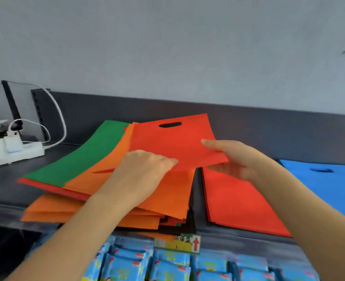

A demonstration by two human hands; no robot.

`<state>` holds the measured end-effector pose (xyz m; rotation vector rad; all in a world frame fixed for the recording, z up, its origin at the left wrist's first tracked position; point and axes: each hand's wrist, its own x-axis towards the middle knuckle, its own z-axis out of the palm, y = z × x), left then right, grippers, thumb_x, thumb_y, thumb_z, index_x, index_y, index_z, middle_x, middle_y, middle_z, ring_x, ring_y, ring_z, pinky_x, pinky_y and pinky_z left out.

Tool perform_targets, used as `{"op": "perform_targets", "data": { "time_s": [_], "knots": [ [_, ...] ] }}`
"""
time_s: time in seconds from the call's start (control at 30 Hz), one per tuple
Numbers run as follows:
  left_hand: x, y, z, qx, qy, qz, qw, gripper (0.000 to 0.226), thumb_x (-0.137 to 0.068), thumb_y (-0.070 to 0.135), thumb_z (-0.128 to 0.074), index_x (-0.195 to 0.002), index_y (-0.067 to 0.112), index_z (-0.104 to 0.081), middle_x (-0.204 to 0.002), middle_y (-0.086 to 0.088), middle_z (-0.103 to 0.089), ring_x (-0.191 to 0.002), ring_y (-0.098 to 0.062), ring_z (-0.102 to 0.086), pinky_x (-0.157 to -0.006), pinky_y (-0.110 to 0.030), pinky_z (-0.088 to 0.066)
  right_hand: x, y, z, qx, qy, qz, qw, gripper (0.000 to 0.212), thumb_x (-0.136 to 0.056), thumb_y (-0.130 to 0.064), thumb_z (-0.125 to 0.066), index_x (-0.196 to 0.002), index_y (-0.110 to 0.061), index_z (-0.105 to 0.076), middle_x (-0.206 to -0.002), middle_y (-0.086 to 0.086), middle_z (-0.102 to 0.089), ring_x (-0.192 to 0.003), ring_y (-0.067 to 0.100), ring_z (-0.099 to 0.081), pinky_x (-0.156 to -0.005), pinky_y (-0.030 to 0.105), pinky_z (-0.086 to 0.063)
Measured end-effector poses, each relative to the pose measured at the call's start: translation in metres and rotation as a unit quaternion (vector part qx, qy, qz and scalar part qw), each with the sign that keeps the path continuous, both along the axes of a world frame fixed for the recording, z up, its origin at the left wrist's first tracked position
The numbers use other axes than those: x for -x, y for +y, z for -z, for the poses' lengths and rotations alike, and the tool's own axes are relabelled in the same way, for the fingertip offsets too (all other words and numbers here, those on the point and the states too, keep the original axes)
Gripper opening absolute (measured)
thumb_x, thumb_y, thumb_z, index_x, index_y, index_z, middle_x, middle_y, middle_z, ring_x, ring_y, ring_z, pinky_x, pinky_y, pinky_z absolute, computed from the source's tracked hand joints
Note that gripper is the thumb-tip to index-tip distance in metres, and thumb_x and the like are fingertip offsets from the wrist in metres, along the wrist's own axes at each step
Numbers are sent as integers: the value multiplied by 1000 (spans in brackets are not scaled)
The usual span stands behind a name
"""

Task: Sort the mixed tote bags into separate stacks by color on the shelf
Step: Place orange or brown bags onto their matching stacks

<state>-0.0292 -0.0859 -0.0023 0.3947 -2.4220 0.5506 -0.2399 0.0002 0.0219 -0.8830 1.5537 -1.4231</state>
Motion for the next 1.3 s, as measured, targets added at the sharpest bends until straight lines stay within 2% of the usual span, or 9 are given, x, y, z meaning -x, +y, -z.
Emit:
{"op": "perform_targets", "data": {
  "time_s": [0.17, 0.47, 0.57, 0.67, 0.73, 0.8, 0.93, 1.1, 1.3],
  "knots": [
    [75, 38, 16, -4, -95, 32, 995, 29, -66, 13, -53, -85, 27, -70, -70, 7, -69, -60, -19, -67, -48, -28, -49, 53, 56, 9, -21, 139, 107, 984, 53, -68, 16, -69, -115, -5, -60, -104, 21, -68, -93, 37, -65, -88, 53, -51],
    [172, 112, 56, -135, -209, 93, 964, 44, -88, 0, -40, -124, 22, -49, -107, -7, -63, -96, -35, -60, -71, -43, -47, 149, 132, 60, -205, 334, 186, 901, 53, -65, -8, -81, -115, -11, -65, -82, 5, -62, -73, 19, -57, -70, 29, -46],
    [181, 119, 67, -176, -255, 74, 948, 29, -98, 29, -40, -123, 23, -53, -114, -6, -63, -104, -33, -58, -76, -43, -47, 158, 137, 76, -255, 401, 185, 860, 58, -67, -15, -82, -120, -7, -60, -96, 8, -60, -89, 22, -56, -74, 29, -45],
    [180, 120, 66, -238, -281, 49, 928, 63, -89, 68, -26, -122, 25, -58, -127, 2, -58, -117, -23, -51, -87, -43, -45, 162, 133, 84, -294, 448, 162, 829, 42, -68, -22, -80, -104, -7, -64, -101, 8, -62, -99, 27, -57, -76, 31, -49],
    [175, 124, 60, -265, -290, 42, 918, 69, -87, 72, -24, -126, 25, -55, -133, 4, -53, -123, -20, -46, -90, -44, -42, 162, 128, 81, -305, 499, 152, 797, 33, -68, -23, -79, -94, -12, -63, -101, 7, -56, -103, 28, -50, -73, 29, -46],
    [167, 128, 52, -279, -281, 44, 917, 64, -89, 67, -28, -131, 24, -52, -140, 5, -46, -129, -17, -39, -95, -43, -41, 156, 120, 76, -305, 536, 149, 773, 53, -73, -20, -75, -122, -16, -57, -124, 8, -45, -119, 30, -39, -87, 36, -45],
    [133, 118, 32, -271, -171, 38, 947, 49, -96, 53, -35, -137, 29, -46, -148, 14, -36, -136, -6, -29, -107, -33, -34, 120, 89, 64, -146, 553, 141, 808, 57, -81, -25, -70, -133, -14, -50, -138, 8, -45, -127, 27, -41, -104, 35, -35],
    [57, 68, 8, -250, -68, -61, 964, 37, -99, 44, -34, -128, 34, -54, -133, 21, -51, -123, -3, -46, -97, -30, -42, 45, 42, 50, -15, 501, 58, 863, 49, -86, -37, -65, -126, -11, -57, -123, 3, -62, -111, 17, -57, -94, 26, -40],
    [-37, 4, 14, -308, -61, -183, 932, 46, -93, 55, -36, -124, 31, -59, -129, 13, -57, -119, -9, -50, -97, -25, -38, -29, 27, 37, 75, 487, -174, 853, 74, -70, -50, -75, -134, -25, -48, -139, -13, -47, -129, 2, -40, -103, 15, -30]
  ]
}}
